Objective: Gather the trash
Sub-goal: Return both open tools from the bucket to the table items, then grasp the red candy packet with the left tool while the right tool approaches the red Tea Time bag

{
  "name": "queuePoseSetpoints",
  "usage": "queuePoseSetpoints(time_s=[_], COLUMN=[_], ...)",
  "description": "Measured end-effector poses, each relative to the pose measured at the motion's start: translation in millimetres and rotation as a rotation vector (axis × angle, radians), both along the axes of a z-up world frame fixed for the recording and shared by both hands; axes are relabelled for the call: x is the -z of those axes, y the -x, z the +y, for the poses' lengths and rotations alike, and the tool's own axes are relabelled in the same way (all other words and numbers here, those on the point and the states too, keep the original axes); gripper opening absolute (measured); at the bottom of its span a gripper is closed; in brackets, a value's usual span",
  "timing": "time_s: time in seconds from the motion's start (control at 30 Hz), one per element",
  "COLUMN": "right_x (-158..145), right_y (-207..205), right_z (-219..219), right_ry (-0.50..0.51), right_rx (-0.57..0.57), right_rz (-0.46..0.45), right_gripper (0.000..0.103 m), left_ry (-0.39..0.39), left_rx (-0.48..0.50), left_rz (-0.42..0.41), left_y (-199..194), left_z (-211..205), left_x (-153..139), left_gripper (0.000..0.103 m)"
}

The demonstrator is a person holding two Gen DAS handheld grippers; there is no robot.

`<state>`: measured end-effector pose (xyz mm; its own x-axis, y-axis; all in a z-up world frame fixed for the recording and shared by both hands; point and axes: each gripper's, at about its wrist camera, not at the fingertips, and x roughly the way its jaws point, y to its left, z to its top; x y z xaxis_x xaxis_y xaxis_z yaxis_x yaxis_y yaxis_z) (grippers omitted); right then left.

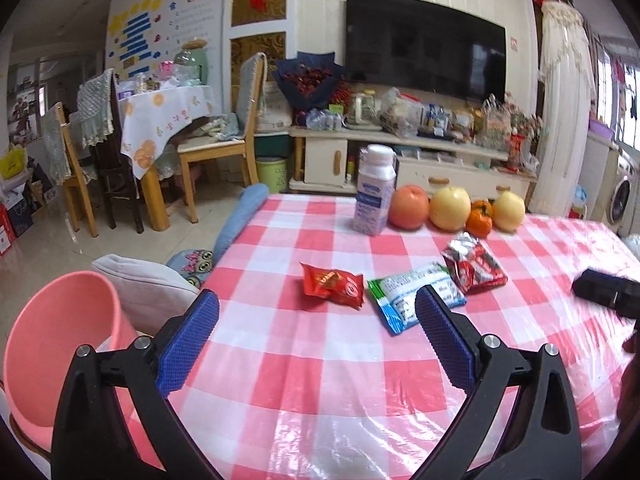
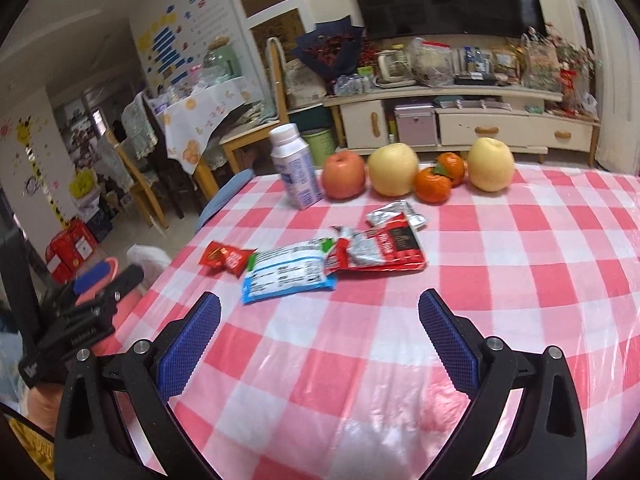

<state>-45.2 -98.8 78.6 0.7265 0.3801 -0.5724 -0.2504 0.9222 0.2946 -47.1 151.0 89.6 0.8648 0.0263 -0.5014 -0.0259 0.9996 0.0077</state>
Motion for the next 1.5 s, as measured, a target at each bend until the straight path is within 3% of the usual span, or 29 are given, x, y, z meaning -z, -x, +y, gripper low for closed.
queuePoseSetpoints(time_s=[0.23,0.5,0.77,1.07,1.27,1.37,1.47,1.5], right_x=[20,41,55,71,74,75,74,75], right_y=[-45,-86,-117,-143,-149,-150,-149,-150], right_z=[-41,-26,-4,10,17,21,22,22], right_ry=[-0.062,-0.076,-0.033,0.044,0.077,0.091,0.103,0.111], right_rx=[0.069,0.0,-0.051,-0.082,-0.105,-0.109,-0.11,-0.105], right_rz=[0.076,0.11,0.136,0.165,0.159,0.161,0.158,0.159], right_gripper=[0.098,0.098,0.097,0.097,0.098,0.098,0.094,0.086], left_ry=[0.069,0.228,0.273,0.352,0.355,0.358,0.348,0.35], left_rx=[0.008,-0.02,-0.021,-0.042,-0.044,-0.03,-0.036,-0.037], left_rz=[0.101,0.151,0.198,0.262,0.289,0.295,0.291,0.288], left_y=[-39,-86,-125,-146,-151,-152,-152,-151], left_z=[-1,18,23,29,27,24,20,19], left_x=[27,45,59,76,80,81,80,80], left_gripper=[0.099,0.099,0.096,0.068,0.054,0.042,0.039,0.036])
